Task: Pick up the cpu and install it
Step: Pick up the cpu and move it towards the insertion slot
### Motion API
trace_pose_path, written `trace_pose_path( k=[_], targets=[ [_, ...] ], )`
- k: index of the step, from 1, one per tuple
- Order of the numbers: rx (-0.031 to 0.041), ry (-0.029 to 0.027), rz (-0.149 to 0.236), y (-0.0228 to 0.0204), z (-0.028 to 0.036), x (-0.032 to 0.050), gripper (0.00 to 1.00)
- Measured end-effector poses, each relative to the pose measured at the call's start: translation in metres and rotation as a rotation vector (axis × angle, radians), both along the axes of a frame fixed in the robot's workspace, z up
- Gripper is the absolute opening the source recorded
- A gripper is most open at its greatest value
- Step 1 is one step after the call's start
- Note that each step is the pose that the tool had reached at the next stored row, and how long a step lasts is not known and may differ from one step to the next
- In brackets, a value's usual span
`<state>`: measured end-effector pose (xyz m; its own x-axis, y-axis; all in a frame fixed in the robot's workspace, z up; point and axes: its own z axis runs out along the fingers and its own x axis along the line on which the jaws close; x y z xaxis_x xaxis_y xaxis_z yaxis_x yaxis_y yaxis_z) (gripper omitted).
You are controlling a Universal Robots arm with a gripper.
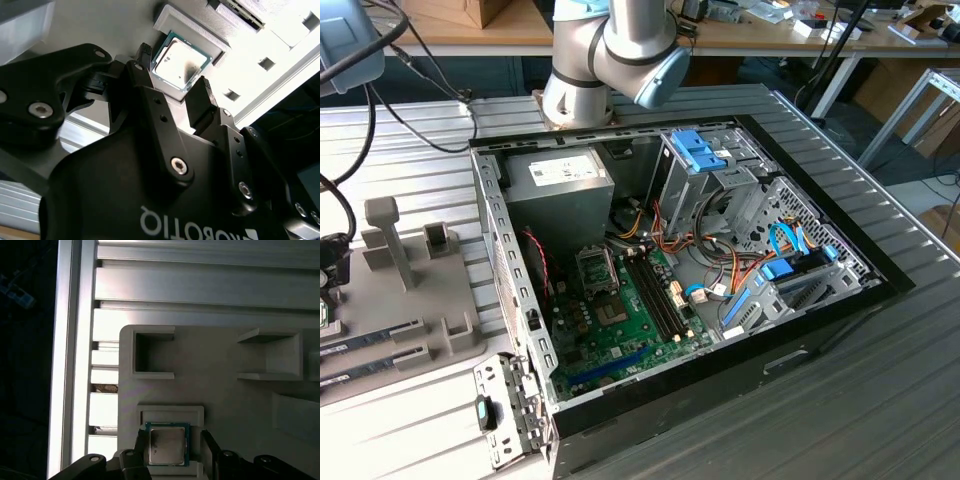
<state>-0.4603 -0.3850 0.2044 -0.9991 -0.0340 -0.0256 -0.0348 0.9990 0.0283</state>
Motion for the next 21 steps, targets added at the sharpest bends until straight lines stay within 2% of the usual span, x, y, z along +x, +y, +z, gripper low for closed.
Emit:
trace_pose_path(
  k=[12, 21],
  targets=[
    [0.0000, 0.0001, 0.021, 0.0000, -0.0100, -0.0037, 0.54],
    [0.0000, 0.0001, 0.036, -0.0002, -0.0133, -0.0051, 0.54]
  ],
)
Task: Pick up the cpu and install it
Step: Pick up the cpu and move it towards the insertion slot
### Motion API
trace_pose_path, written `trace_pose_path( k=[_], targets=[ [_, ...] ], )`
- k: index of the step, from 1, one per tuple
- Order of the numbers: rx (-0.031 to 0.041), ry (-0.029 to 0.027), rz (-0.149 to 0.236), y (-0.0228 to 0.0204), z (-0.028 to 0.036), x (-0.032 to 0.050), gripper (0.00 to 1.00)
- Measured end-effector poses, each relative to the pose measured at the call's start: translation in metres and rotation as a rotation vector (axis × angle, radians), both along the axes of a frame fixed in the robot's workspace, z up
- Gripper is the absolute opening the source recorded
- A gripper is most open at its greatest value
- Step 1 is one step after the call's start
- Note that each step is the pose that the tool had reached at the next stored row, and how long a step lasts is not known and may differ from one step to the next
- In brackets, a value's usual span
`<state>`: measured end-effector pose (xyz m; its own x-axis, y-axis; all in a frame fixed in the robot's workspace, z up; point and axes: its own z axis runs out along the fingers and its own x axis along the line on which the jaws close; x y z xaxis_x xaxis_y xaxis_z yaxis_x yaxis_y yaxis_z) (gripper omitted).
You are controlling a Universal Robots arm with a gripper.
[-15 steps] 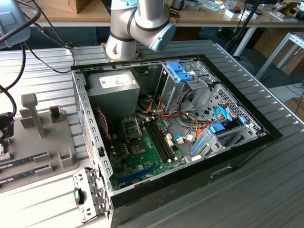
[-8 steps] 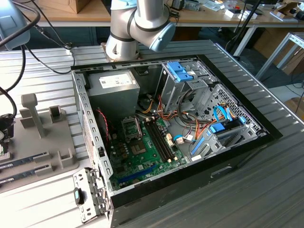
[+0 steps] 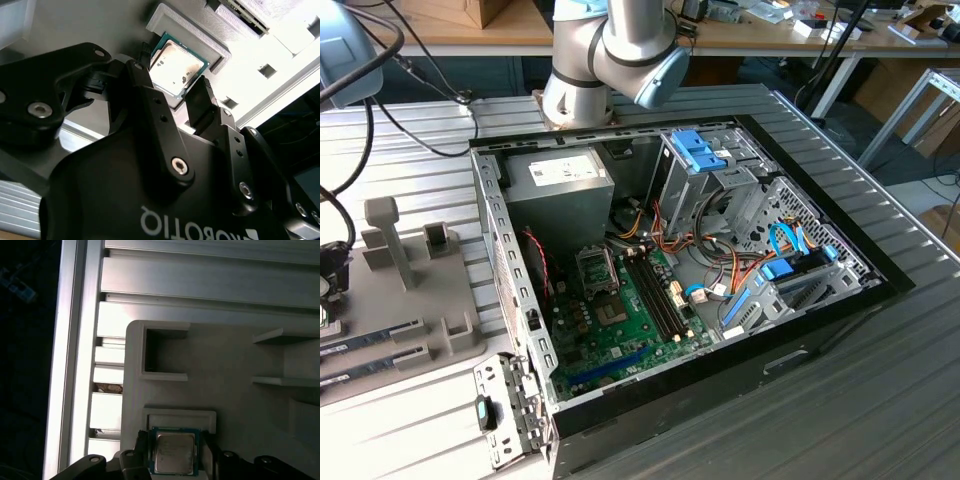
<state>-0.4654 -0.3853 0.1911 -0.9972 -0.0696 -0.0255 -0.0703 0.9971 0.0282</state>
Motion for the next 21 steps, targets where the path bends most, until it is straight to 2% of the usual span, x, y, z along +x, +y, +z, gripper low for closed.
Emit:
trace_pose_path(
  k=[10, 21],
  targets=[
    [0.0001, -0.0001, 0.001, -0.0021, -0.0002, 0.0001, 0.54],
    [0.0000, 0.0000, 0.001, -0.0022, -0.0002, 0.0016, 0.54]
  ],
)
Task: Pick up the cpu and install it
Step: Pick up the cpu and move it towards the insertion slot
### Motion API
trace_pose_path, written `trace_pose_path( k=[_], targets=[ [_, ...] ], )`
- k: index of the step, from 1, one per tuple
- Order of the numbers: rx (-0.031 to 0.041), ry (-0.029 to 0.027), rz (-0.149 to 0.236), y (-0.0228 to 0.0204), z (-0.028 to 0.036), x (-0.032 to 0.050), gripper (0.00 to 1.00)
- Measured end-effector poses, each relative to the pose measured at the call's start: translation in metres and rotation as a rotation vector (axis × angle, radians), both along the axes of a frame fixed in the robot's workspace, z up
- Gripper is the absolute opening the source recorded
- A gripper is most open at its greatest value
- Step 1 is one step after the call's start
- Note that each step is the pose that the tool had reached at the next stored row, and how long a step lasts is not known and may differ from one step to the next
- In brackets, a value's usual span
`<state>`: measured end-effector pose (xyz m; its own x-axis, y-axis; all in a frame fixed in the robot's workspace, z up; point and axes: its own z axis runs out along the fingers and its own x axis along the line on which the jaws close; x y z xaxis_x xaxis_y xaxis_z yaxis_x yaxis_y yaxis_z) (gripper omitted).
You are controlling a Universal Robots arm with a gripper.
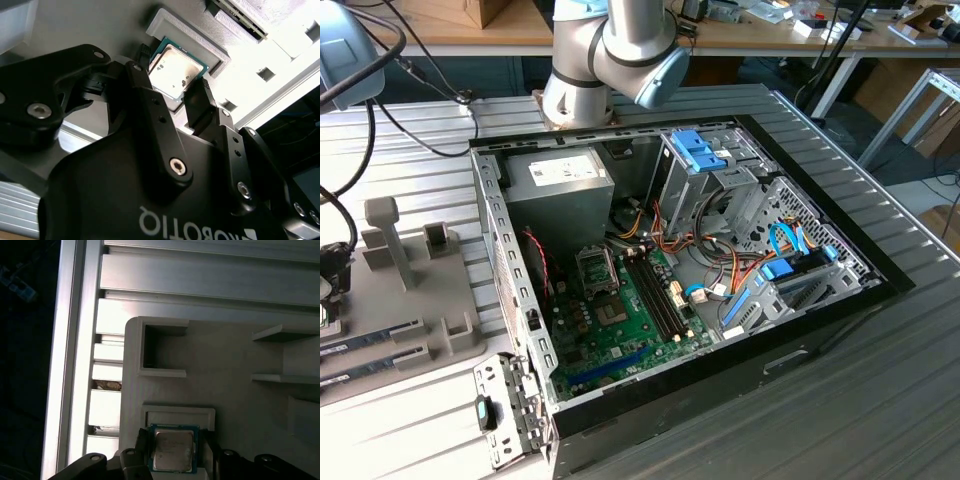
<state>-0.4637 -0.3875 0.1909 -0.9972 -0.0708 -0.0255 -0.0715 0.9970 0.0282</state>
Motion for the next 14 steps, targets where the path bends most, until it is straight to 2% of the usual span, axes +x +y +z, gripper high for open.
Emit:
trace_pose_path(
  k=[1, 2, 12, 14],
  targets=[
    [0.0000, -0.0001, 0.000, 0.0000, 0.0000, 0.0000, 0.54],
    [0.0000, 0.0000, 0.000, 0.0000, 0.0000, 0.0000, 0.47],
    [0.0001, -0.0001, 0.000, 0.0000, -0.0001, 0.0000, 0.47],
    [0.0007, -0.0001, 0.000, 0.0000, 0.0026, 0.0000, 0.47]
  ],
)
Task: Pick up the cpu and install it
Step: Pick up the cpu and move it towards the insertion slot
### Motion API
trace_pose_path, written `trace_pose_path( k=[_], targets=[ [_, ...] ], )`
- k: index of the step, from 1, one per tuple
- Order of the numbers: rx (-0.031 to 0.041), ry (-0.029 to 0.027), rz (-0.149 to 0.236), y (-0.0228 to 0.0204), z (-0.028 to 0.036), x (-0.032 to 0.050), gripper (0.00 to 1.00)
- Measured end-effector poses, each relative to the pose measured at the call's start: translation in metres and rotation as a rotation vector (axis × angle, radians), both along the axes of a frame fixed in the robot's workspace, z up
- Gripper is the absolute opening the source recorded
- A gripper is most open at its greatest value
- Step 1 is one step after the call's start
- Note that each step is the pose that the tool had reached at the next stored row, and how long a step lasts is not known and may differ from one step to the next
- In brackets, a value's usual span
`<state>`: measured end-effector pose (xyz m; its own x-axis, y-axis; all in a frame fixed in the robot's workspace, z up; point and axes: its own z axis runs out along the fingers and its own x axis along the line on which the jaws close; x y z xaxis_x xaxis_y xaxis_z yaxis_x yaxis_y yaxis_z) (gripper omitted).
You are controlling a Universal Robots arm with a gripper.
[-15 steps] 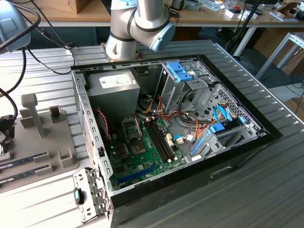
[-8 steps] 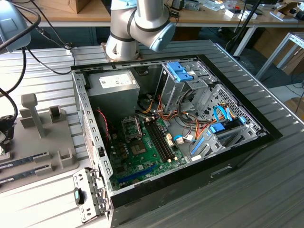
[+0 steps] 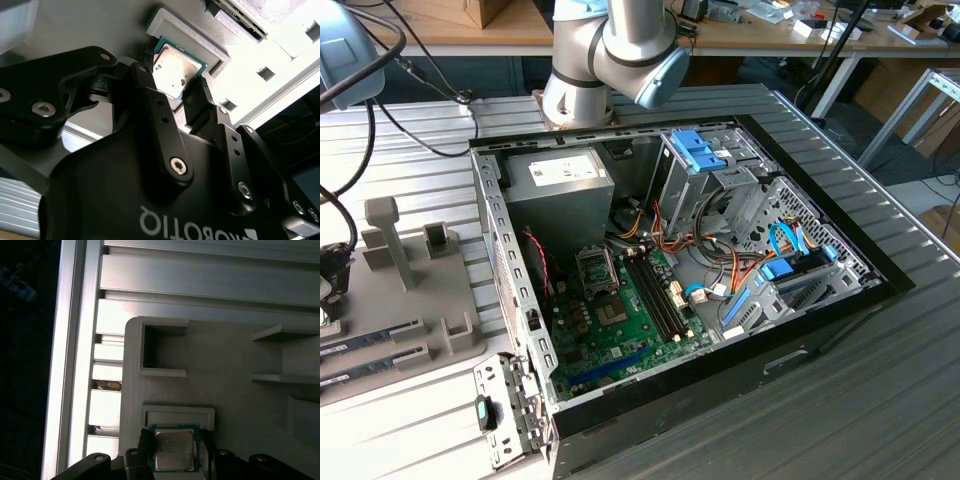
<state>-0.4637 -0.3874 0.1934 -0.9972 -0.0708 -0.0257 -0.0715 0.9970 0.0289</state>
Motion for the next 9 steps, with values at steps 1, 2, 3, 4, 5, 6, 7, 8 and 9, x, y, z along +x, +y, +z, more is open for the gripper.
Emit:
trace_pose_path(
  k=[1, 2, 3, 4, 5, 6, 7, 8, 9],
  targets=[
    [0.0004, 0.0000, 0.000, 0.0000, 0.0014, 0.0000, 0.47],
    [0.0012, 0.0000, 0.000, 0.0000, 0.0031, 0.0000, 0.47],
    [0.0023, 0.0000, 0.000, 0.0000, 0.0054, 0.0000, 0.47],
    [0.0036, 0.0001, 0.000, 0.0000, 0.0076, 0.0000, 0.47],
    [0.0047, 0.0000, 0.000, 0.0000, 0.0090, 0.0000, 0.47],
    [0.0059, 0.0000, 0.000, 0.0000, 0.0103, 0.0000, 0.47],
    [0.0065, 0.0000, 0.000, 0.0000, 0.0110, 0.0000, 0.47],
    [0.0072, 0.0000, 0.000, 0.0000, 0.0119, 0.0000, 0.47],
    [0.0076, 0.0000, 0.000, 0.0000, 0.0126, 0.0000, 0.47]
  ],
)
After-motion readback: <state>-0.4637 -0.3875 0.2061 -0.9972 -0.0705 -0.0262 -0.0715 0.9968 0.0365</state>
